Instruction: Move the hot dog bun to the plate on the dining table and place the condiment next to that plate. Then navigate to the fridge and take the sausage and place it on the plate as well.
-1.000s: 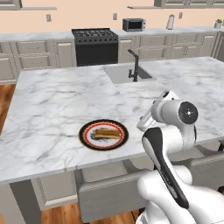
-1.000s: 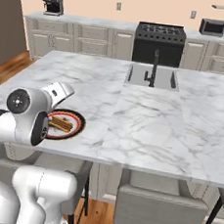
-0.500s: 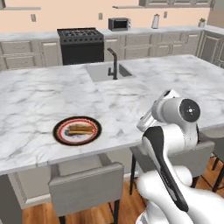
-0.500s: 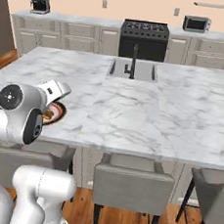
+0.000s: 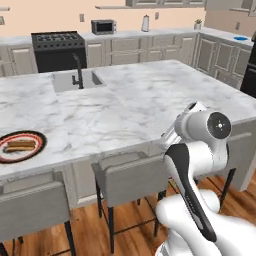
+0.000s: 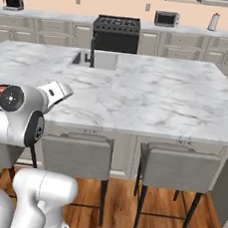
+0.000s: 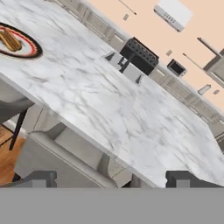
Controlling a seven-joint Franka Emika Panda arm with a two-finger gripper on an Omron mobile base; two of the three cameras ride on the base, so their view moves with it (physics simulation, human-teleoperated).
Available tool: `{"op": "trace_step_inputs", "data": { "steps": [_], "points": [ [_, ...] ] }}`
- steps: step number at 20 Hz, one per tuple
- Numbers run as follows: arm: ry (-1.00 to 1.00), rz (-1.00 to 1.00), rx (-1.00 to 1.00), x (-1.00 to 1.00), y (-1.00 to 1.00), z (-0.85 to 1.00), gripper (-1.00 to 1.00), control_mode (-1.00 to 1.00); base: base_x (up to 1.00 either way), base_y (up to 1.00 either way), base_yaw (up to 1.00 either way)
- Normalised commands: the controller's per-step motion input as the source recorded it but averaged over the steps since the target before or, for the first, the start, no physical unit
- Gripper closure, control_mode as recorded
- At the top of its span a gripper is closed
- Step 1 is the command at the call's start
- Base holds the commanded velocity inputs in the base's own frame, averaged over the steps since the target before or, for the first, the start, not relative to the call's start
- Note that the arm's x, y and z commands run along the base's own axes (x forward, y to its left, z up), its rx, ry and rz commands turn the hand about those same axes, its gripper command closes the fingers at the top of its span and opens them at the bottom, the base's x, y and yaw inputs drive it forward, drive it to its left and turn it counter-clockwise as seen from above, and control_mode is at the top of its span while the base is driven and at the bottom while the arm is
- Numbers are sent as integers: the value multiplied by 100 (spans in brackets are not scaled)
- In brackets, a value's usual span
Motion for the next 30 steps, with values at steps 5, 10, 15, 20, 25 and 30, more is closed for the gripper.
{"op": "trace_step_inputs", "data": {
  "steps": [5, 10, 15, 20, 25, 30],
  "points": [
    [0, 0, 0, 0, 0, 0, -100, 100, -9, -100, -12],
    [0, 0, 0, 0, 0, 0, -100, 100, 0, -100, -8],
    [0, 0, 0, 0, 0, 0, -100, 100, 4, -100, -4],
    [0, 0, 0, 0, 0, 0, -100, 100, 19, -100, -2],
    [0, 0, 0, 0, 0, 0, -100, 100, 33, -100, 0],
    [0, 0, 0, 0, 0, 0, -100, 100, 36, -100, 0]
  ]
}}
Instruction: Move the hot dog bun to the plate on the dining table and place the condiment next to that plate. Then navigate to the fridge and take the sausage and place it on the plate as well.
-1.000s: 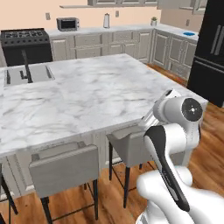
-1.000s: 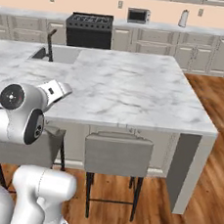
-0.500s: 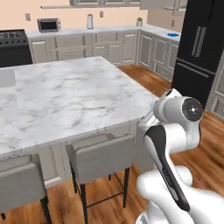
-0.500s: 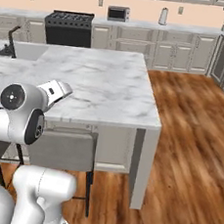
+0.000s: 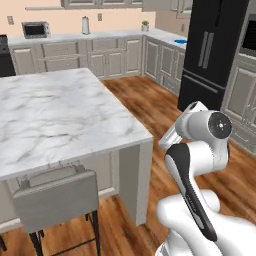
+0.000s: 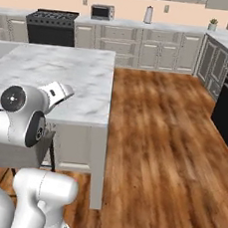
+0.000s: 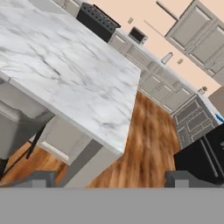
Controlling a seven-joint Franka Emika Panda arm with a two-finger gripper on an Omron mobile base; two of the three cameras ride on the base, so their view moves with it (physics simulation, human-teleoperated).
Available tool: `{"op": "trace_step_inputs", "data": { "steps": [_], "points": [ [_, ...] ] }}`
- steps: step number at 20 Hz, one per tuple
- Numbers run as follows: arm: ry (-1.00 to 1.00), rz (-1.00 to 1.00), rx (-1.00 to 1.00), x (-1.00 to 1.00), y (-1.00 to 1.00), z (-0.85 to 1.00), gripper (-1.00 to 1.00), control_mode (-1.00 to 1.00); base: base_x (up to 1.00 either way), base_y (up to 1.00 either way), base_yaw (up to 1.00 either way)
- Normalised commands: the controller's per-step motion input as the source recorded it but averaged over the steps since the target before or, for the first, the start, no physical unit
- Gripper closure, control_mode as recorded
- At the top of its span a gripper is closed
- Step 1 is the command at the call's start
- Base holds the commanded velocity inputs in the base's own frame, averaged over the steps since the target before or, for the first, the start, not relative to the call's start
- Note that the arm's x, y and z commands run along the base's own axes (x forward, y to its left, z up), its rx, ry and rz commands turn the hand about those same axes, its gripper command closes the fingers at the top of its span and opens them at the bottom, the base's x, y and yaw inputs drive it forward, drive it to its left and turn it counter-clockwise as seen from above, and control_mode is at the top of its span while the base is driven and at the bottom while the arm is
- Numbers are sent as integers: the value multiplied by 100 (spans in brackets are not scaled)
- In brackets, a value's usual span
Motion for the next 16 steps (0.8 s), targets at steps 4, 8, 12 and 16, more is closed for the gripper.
{"op": "trace_step_inputs", "data": {
  "steps": [4, 8, 12, 16],
  "points": [
    [0, 0, 0, 0, 0, 0, -100, 100, 47, -100, 0],
    [0, 0, 0, 0, 0, 0, -100, 100, 61, -100, 0],
    [0, 0, 0, 0, 0, 0, -100, 100, 79, -100, 0],
    [0, 0, 0, 0, 0, 0, -100, 100, 96, -100, 2]
  ]
}}
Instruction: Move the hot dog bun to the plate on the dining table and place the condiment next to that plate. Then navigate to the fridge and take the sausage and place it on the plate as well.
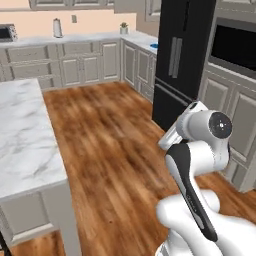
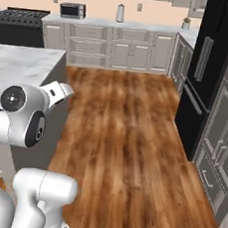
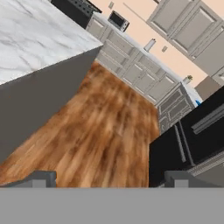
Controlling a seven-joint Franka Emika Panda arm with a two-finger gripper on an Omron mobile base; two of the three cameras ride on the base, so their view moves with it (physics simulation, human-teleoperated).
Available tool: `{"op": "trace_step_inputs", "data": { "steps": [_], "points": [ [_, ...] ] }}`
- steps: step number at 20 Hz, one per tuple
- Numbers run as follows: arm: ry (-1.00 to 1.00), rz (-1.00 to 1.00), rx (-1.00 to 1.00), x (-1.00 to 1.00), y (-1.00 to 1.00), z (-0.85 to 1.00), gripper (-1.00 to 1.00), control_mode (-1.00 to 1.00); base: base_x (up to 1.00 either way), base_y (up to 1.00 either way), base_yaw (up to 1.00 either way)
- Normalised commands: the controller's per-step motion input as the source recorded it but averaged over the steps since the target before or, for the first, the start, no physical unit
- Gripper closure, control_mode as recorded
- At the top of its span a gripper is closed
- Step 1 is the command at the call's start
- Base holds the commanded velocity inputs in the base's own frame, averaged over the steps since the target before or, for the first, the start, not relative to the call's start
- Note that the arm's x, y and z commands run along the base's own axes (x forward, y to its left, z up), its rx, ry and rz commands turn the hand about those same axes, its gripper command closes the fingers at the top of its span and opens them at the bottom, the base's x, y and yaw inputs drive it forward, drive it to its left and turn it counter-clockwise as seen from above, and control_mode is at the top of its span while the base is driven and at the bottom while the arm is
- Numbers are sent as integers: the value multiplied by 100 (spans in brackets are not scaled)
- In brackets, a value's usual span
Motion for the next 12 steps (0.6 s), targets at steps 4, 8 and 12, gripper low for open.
{"op": "trace_step_inputs", "data": {
  "steps": [4, 8, 12],
  "points": [
    [0, 0, 0, 0, 0, 0, -100, 100, 100, -79, 6],
    [0, 0, 0, 0, 0, 0, -100, 100, 100, -53, 13],
    [0, 0, 0, 0, 0, 0, -100, 100, 100, -27, 15]
  ]
}}
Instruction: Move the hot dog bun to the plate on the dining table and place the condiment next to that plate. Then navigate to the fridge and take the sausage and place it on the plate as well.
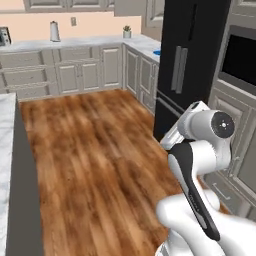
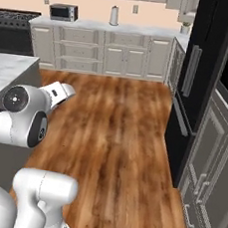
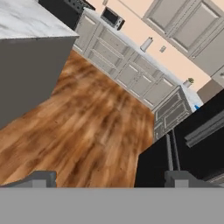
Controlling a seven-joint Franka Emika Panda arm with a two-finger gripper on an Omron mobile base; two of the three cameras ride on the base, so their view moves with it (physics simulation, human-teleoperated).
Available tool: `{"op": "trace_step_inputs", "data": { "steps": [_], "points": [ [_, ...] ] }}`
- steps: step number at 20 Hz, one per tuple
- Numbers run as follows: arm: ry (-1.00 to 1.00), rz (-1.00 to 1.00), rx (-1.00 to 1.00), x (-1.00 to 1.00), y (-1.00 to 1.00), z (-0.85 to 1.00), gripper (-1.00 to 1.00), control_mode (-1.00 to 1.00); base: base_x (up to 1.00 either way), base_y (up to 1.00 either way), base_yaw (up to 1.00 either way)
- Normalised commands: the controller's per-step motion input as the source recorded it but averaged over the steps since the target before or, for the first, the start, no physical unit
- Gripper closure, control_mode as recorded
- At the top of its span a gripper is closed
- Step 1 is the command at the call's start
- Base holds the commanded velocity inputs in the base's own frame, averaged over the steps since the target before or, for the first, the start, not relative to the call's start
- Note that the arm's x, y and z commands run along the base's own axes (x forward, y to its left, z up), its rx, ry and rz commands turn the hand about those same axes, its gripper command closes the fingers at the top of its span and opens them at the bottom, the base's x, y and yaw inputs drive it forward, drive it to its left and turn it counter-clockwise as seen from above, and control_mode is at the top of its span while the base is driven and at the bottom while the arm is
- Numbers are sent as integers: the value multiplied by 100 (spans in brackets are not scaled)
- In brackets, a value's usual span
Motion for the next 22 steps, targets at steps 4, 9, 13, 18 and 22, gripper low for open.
{"op": "trace_step_inputs", "data": {
  "steps": [4, 9, 13, 18, 22],
  "points": [
    [0, 0, 0, 0, 0, 0, -100, 100, 100, 0, 0],
    [0, 0, 0, 0, 0, 0, -100, 100, 100, 6, -2],
    [0, 0, 0, 0, 0, 0, -100, 100, 100, 5, -3],
    [0, 0, 0, 0, 0, 0, -100, 100, 100, 9, -10],
    [0, 0, 0, 0, 0, 0, -100, 100, 100, 17, -20]
  ]
}}
